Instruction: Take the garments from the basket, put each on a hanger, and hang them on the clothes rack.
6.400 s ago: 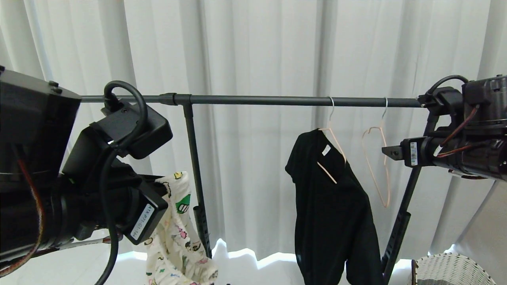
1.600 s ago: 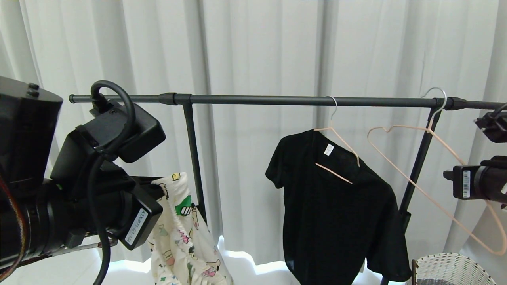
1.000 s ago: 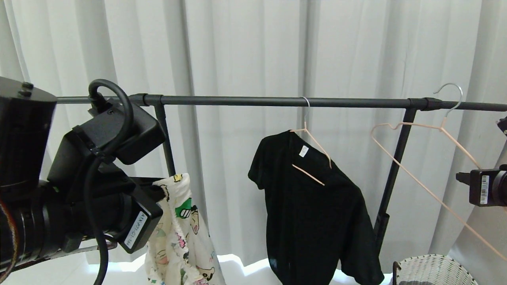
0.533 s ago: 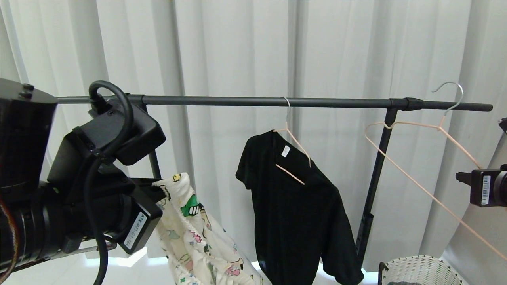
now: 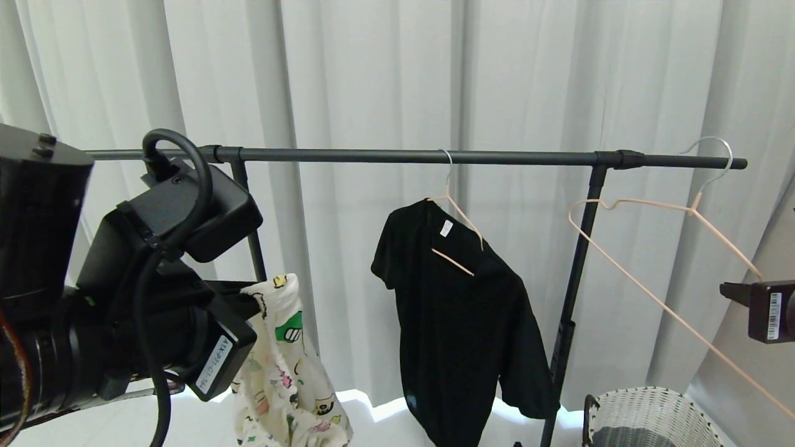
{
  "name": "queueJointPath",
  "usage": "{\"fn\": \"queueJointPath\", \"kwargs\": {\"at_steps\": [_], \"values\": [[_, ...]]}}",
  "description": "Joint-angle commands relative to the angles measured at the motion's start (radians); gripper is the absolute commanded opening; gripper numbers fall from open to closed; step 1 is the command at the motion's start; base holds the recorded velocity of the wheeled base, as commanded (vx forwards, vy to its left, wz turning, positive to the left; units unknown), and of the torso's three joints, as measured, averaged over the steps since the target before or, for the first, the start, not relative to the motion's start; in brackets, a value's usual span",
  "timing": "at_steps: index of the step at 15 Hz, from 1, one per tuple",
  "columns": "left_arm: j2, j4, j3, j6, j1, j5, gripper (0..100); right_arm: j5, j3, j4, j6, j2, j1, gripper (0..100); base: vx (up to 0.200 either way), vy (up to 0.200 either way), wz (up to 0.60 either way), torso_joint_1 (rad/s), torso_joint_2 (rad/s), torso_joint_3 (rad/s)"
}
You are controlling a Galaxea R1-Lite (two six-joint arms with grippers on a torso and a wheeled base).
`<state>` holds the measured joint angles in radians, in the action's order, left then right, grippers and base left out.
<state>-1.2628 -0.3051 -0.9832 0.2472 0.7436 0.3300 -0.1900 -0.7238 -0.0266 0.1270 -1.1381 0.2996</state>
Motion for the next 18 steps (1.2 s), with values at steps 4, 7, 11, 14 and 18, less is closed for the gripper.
{"fn": "queueJointPath", "kwargs": {"at_steps": [4,7,11,14,18], "values": [[-0.003,0.000,0.001,0.000,0.000,0.000,0,0.000,0.046,-0.001,0.000,0.064,0.079,0,-0.200,0.000,0.00,-0.001,0.00,0.002],[-0.006,0.000,0.035,-0.002,0.023,0.000,0,0.001,0.159,-0.003,0.006,0.208,0.365,0,-0.067,0.000,0.00,0.001,0.00,-0.001],[-0.069,0.001,0.023,-0.032,0.039,-0.002,0,0.001,0.238,-0.113,0.008,0.325,0.782,0,0.000,0.000,0.00,0.000,0.00,0.000],[-0.218,0.006,-0.091,-0.255,0.043,0.037,0,0.007,0.231,-0.115,0.019,0.294,0.831,0,0.000,0.000,0.00,0.000,0.00,0.000],[-0.353,0.004,-0.173,-0.341,0.043,0.188,0,0.080,0.211,-0.101,0.071,0.270,0.851,0,0.000,0.000,0.00,0.000,0.00,0.000]]}}
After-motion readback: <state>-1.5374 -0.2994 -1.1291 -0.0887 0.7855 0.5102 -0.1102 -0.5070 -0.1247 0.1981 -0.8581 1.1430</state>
